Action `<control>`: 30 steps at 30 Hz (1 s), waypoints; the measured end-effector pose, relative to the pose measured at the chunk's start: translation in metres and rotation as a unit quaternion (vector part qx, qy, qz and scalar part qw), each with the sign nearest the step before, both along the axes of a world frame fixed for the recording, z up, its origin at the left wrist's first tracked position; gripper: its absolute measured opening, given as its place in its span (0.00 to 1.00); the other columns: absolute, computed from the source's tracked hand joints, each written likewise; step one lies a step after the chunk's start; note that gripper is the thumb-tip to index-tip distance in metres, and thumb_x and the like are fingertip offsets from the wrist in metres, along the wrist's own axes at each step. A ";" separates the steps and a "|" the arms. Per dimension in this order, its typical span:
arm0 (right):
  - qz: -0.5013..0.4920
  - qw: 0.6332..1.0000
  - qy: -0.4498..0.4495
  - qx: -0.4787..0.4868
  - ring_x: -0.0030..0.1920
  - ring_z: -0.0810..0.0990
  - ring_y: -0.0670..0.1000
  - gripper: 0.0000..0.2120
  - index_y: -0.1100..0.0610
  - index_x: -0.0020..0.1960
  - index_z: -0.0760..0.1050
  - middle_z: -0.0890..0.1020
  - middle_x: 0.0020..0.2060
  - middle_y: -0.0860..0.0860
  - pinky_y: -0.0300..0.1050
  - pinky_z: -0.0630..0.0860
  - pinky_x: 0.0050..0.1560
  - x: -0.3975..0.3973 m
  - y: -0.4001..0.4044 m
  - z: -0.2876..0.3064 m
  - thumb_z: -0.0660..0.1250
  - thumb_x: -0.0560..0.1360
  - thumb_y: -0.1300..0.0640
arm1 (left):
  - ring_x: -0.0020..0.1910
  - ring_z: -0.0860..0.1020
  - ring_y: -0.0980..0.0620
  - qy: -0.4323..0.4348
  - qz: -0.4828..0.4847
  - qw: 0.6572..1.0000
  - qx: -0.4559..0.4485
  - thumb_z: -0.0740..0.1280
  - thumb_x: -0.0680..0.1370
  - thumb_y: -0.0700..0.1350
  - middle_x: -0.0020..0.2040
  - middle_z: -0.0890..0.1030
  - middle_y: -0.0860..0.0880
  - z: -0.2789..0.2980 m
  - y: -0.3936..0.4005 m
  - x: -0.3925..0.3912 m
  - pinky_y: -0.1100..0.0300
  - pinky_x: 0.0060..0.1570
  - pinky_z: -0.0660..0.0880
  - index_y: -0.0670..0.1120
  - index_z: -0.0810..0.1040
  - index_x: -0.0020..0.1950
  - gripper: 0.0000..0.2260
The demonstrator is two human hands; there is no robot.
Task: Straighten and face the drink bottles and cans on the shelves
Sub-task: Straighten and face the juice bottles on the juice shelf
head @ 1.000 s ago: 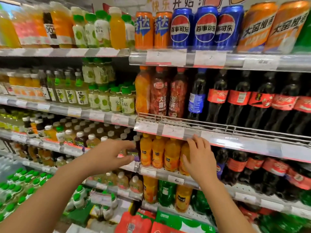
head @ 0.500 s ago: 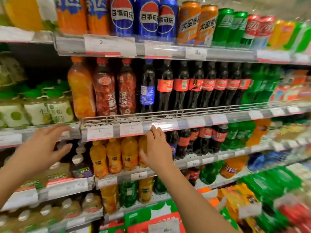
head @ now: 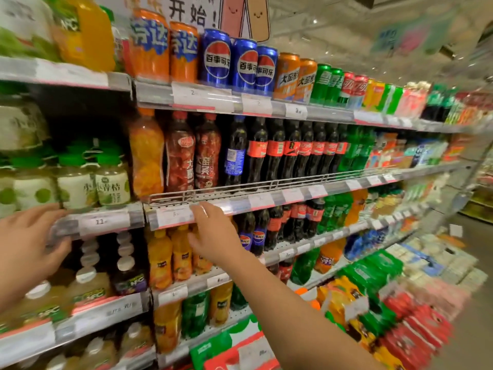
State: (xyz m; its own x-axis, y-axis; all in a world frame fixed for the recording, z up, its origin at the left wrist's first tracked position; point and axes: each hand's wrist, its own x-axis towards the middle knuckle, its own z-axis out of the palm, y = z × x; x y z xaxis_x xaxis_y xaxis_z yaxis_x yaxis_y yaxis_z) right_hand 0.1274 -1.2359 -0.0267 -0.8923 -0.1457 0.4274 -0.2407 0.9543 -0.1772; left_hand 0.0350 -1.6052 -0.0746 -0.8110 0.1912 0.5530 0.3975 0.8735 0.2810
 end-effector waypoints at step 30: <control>0.016 0.962 0.216 -0.165 0.61 0.77 0.59 0.28 0.59 0.71 0.68 0.77 0.64 0.58 0.50 0.73 0.56 -0.060 -0.153 0.287 0.70 0.78 0.46 | 0.81 0.52 0.40 0.133 0.094 0.975 -0.150 0.63 0.78 0.56 0.82 0.55 0.47 0.236 0.000 0.079 0.38 0.78 0.52 0.54 0.55 0.81 0.33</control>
